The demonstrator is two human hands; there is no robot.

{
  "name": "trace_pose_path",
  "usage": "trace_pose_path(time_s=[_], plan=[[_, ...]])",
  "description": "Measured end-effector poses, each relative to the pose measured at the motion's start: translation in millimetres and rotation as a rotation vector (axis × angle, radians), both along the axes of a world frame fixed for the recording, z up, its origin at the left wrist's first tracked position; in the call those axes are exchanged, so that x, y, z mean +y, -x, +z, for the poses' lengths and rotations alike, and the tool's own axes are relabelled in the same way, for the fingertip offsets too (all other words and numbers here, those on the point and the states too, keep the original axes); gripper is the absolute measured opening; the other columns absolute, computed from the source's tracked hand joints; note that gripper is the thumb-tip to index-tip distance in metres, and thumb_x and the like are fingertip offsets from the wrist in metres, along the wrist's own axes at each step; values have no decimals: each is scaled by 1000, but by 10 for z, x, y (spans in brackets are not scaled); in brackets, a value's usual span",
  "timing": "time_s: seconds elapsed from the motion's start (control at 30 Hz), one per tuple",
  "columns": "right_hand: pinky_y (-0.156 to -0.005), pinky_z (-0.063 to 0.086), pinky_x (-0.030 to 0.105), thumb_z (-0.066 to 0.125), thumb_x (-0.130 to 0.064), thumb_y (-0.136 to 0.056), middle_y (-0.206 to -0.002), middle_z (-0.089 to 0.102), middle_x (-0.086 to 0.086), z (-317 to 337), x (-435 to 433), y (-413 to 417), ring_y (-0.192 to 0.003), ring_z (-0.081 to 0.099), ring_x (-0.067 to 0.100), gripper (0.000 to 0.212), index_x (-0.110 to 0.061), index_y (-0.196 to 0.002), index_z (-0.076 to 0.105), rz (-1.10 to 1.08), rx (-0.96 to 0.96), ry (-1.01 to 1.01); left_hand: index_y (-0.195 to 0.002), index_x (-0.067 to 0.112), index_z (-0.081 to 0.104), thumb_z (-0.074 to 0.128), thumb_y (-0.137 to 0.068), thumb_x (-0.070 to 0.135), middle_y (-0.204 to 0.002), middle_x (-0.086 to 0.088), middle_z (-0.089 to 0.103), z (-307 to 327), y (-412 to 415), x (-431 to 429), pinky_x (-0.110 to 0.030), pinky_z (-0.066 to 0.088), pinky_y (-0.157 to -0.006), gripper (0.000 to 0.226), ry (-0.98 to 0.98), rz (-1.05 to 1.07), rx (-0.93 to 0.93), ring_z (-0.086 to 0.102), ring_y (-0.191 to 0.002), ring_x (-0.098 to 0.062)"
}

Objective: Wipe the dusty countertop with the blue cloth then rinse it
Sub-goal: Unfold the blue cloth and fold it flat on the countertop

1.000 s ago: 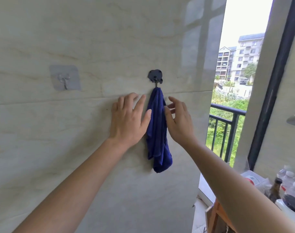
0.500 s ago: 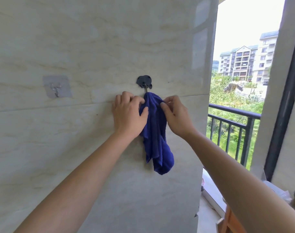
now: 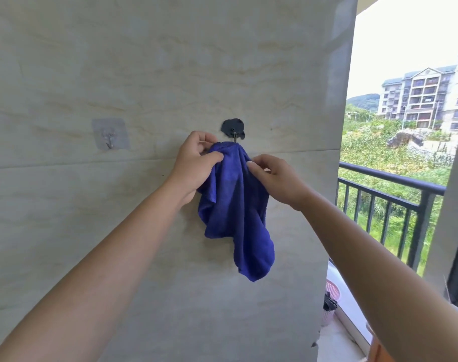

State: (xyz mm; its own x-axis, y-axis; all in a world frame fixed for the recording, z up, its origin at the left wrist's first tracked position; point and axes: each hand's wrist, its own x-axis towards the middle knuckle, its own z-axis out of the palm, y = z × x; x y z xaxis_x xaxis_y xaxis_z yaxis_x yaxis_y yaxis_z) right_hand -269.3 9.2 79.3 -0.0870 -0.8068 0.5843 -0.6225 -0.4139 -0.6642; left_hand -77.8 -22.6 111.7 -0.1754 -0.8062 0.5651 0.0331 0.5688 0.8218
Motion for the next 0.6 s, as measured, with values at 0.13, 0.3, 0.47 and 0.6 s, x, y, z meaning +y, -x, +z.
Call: trace_pose_path(time_s=[0.13, 0.3, 0.47, 0.6], plan=[[-71, 48, 29, 51, -39, -101, -90, 70, -6, 4, -28, 9, -77, 60, 9, 17, -24, -102, 58, 7, -95, 61, -98, 20, 61, 72, -88, 14, -91, 3, 69, 20, 72, 16, -22, 52, -73, 15, 55, 47, 4, 62, -78, -7], [-83, 56, 37, 58, -37, -98, -94, 70, -5, 76, -60, 35, -88, 68, 16, 16, -28, -110, 60, 38, -177, 139, -93, 23, 67, 74, -84, 9, -92, 8, 71, 220, 124, -33, -16, 50, -80, 18, 240, 179, 16, 66, -84, -1], [-70, 51, 31, 65, -31, -95, -79, 66, -14, 97, -10, 53, -69, 66, 11, 8, -28, -100, 70, 95, -81, 103, -86, 21, 69, 74, -83, 4, -86, 5, 72, 469, 160, 69, -23, 53, -82, 18, 355, 154, 134, 68, -82, -7], [-71, 53, 28, 53, -48, -99, -105, 71, -9, 90, 131, 7, -85, 67, 5, 28, -29, -113, 68, 203, -99, 5, -82, 18, 70, 76, -81, 4, -82, 4, 73, 600, 175, 201, -25, 53, -79, 15, 378, 83, 175, 67, -78, -9]])
